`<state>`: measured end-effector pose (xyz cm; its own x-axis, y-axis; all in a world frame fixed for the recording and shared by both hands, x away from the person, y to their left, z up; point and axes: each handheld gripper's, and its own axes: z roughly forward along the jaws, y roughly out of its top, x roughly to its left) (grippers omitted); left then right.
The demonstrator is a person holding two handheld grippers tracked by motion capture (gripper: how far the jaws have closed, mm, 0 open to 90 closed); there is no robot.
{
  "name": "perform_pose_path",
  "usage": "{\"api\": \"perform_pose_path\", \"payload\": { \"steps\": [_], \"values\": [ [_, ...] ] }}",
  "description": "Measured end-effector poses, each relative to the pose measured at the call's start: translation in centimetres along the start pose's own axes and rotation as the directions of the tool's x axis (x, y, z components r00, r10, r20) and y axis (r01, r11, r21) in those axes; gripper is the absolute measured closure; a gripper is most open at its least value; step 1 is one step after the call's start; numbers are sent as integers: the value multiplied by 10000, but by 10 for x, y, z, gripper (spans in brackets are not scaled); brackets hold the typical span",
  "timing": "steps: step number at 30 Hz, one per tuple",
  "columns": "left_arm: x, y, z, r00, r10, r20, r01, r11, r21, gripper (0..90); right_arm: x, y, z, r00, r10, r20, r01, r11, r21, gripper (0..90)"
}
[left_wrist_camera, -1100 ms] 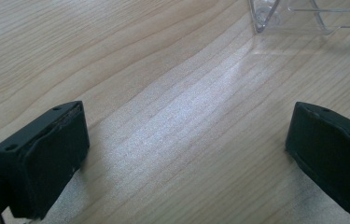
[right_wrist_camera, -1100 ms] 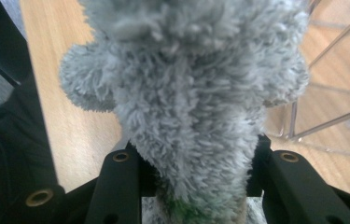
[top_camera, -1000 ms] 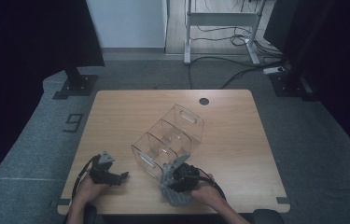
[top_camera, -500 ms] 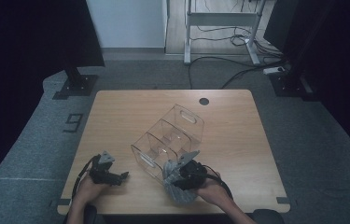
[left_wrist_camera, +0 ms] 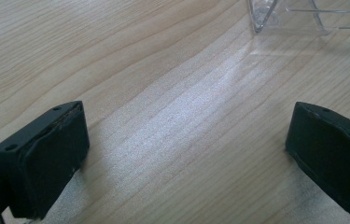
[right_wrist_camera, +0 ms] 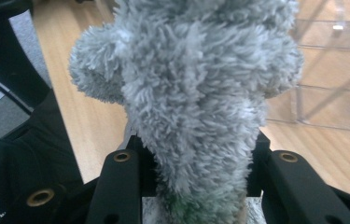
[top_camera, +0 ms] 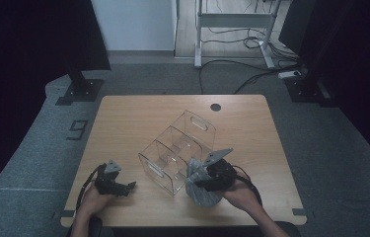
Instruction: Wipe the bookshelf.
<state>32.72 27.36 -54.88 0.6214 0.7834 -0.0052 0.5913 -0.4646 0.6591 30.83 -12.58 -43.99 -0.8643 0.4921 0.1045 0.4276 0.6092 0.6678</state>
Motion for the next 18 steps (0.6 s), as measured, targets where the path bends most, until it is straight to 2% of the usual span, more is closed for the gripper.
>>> {"api": "perform_pose_path", "payload": {
  "steps": [5, 8, 15, 18],
  "values": [
    [0, 0, 0, 10000, 2, -3, -2, 10000, 3, 0, -14, -5, -16, 9985, 248, 494, -245, 9997, -64, 605],
    [0, 0, 0, 10000, 4, -4, -4, 10000, 2, 0, -25, -10, -27, 9943, 556, 907, -553, 9985, -58, 605],
    [0, 0, 0, 10000, -2, 3, 2, 10000, 0, 0, -49, -21, -45, 9773, 1192, 1754, -1206, 9927, -27, 606],
    [0, 0, 0, 10000, 2, -6, -2, 10000, 0, 0, -59, -27, -54, 9665, 1444, 2122, -1467, 9892, -49, 609]
  ]
}}
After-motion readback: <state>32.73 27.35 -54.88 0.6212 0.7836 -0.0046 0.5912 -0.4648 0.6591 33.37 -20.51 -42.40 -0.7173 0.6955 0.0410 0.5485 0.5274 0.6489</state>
